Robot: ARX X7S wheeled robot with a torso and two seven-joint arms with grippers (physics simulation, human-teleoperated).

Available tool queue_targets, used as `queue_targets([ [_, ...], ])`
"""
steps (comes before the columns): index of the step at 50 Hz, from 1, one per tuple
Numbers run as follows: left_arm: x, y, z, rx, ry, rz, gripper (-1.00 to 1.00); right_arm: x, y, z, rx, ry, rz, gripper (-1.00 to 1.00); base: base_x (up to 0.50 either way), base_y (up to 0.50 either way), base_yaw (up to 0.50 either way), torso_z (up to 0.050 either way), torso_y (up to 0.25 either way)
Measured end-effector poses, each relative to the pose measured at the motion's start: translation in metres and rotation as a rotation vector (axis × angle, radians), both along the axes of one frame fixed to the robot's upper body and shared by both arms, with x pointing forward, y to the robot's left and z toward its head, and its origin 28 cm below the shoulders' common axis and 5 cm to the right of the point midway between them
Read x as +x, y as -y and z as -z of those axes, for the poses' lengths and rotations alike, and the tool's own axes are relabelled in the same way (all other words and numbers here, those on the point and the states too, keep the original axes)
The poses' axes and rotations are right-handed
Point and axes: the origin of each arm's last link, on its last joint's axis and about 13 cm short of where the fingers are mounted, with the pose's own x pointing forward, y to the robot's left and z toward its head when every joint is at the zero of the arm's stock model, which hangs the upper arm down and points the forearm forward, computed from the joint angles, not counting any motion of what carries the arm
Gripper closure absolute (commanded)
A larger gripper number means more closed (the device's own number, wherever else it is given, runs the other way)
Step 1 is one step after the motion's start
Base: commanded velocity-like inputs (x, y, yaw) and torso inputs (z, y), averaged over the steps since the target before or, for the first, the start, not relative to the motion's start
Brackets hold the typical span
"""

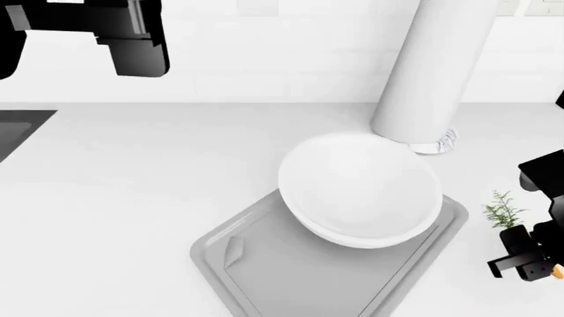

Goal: Place the two vegetables and bowl onto the tray for setting up a vegetable dip station.

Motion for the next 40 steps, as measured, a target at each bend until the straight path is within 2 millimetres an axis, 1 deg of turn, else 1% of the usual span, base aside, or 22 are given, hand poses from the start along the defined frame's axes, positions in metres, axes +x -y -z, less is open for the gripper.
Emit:
queue_targets([
  [4,-0.002,-0.001,-0.001,-0.003,0.003,-0.002,-1.00,-0.002,-0.004,-0.012,0.007,0.046,-0.020,1.00,0.00,0.00,0.00,0.000,0.000],
  [10,-0.004,-0.003,-0.001,-0.009,0.008,-0.003,-1.00,-0.009,-0.013,-0.036,0.015,0.098,-0.055,1.00,0.00,0.00,0.00,0.000,0.000],
  [20,-0.009,-0.008,-0.001,-0.024,0.018,-0.003,-1.00,-0.030,-0.030,-0.074,0.017,0.147,-0.130,1.00,0.00,0.00,0.00,0.000,0.000],
  [28,-0.013,-0.011,0.000,-0.035,0.024,-0.004,-1.00,-0.045,-0.044,-0.096,0.027,0.179,-0.223,1.00,0.00,0.00,0.00,0.000,0.000],
  [33,-0.014,-0.013,0.001,-0.039,0.025,-0.005,-1.00,-0.052,-0.056,-0.109,0.035,0.195,-0.304,1.00,0.00,0.00,0.00,0.000,0.000],
  [40,-0.016,-0.014,0.001,-0.040,0.026,-0.004,-1.00,-0.065,-0.084,-0.134,0.036,0.194,-0.463,1.00,0.00,0.00,0.00,0.000,0.000],
])
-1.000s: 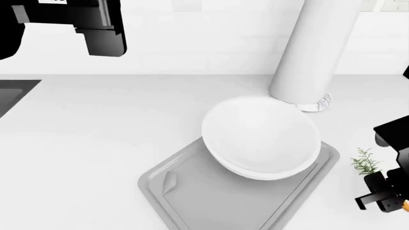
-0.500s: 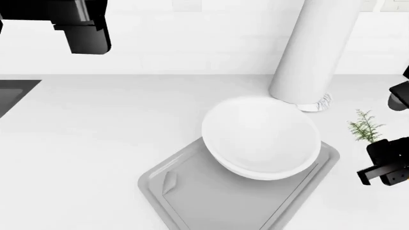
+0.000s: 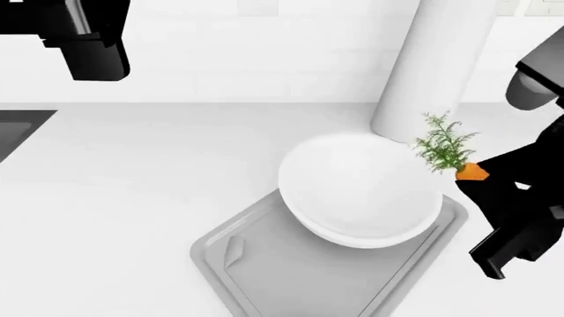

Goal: Place the two vegetables and bowl onto the tray for setting up a vegetable dip station.

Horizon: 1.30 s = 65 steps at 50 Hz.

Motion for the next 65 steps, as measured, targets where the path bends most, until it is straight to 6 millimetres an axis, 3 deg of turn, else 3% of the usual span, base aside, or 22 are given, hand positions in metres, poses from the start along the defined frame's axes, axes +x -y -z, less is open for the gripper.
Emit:
queue_targets([
  [12,-0.003,-0.005,0.002,-0.010,0.005,0.000,-1.00,-0.018,-0.046,-0.039,-0.066,-0.017,-0.231,1.00,0.00,0.00,0.00,0.000,0.000],
  [23,-0.005,-0.007,0.004,-0.015,0.009,0.002,-1.00,-0.010,-0.083,-0.057,-0.109,-0.026,-0.405,1.00,0.00,0.00,0.00,0.000,0.000],
  [45,-0.008,-0.011,0.003,-0.012,0.020,0.000,-1.00,0.055,-0.137,-0.033,-0.060,-0.075,-0.632,1.00,0.00,0.00,0.00,0.000,0.000],
  [65,-0.007,-0.014,0.004,-0.020,0.021,-0.007,-1.00,0.079,-0.152,-0.011,-0.054,-0.168,-0.662,1.00,0.00,0.00,0.00,0.000,0.000],
])
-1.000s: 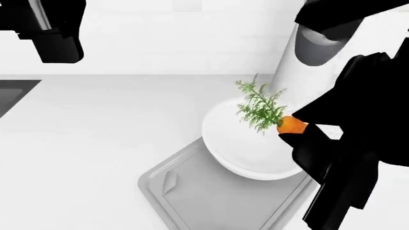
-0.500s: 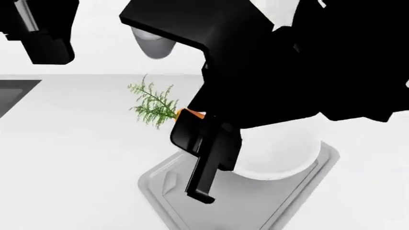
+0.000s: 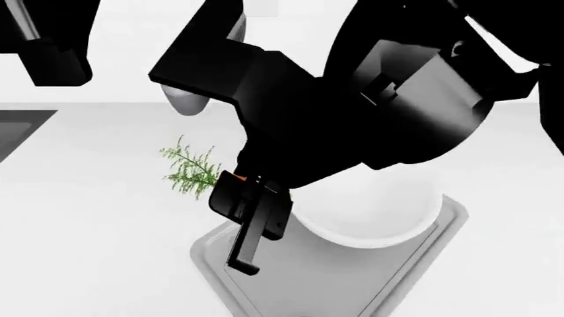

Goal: Place the two vegetables and bowl onto the tray for setting up a vegetable dip station.

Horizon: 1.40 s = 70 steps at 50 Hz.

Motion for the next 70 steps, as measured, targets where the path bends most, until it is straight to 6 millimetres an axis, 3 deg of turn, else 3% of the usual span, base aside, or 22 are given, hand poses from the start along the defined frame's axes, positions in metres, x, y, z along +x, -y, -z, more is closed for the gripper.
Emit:
queue_targets([
  [25,0.001,-0.001,0.001,-0.007,-0.002,-0.005,-1.00,0.001,0.004,0.013,-0.048,-0.112,0.032,1.00,0.00,0.00,0.00,0.000,0.000],
  [45,0.002,-0.002,0.001,-0.011,-0.003,-0.005,-1.00,0.021,0.004,0.040,-0.058,-0.162,0.066,1.00,0.00,0.00,0.00,0.000,0.000],
  [70,0.002,-0.004,0.002,-0.019,-0.004,-0.008,-1.00,0.032,0.005,0.058,-0.086,-0.215,0.089,1.00,0.00,0.00,0.00,0.000,0.000],
])
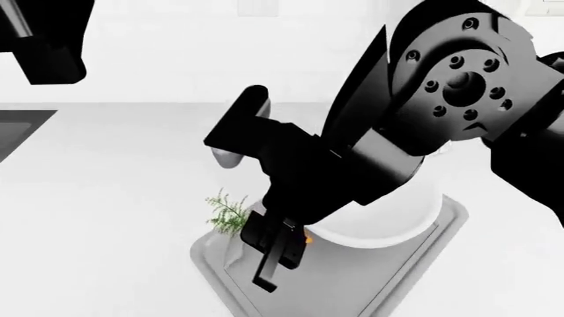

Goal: Place the two vegetables and bowl onto the tray for setting up a vegetable dip station.

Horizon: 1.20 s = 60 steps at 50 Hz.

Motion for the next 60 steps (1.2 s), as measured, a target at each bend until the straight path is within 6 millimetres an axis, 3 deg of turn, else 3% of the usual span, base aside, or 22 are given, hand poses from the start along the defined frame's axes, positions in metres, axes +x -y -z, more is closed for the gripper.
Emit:
queue_targets([
  [1,0.000,0.000,0.000,0.000,0.000,0.000,-1.00,0.000,0.000,0.000,-0.001,-0.001,0.000,1.00,0.00,0.00,0.00,0.000,0.000],
  [2,0.000,0.000,0.000,0.000,0.000,0.001,-1.00,0.000,0.000,0.000,-0.001,0.001,-0.001,-1.00,0.00,0.00,0.00,0.000,0.000],
  [21,0.001,0.000,0.000,-0.003,-0.002,0.004,-1.00,0.002,0.001,-0.003,0.011,0.028,-0.006,-1.00,0.00,0.00,0.00,0.000,0.000],
  [33,-0.001,0.000,-0.002,-0.003,0.002,0.004,-1.00,-0.011,0.008,-0.027,0.030,0.081,0.001,-1.00,0.00,0.00,0.00,0.000,0.000],
  [53,-0.006,0.000,-0.002,-0.002,0.003,-0.003,-1.00,-0.053,0.051,-0.078,0.147,0.273,0.121,-1.00,0.00,0.00,0.00,0.000,0.000],
  [60,-0.010,-0.003,0.004,0.004,-0.001,-0.014,-1.00,-0.075,0.071,-0.086,0.198,0.362,0.160,-1.00,0.00,0.00,0.00,0.000,0.000],
])
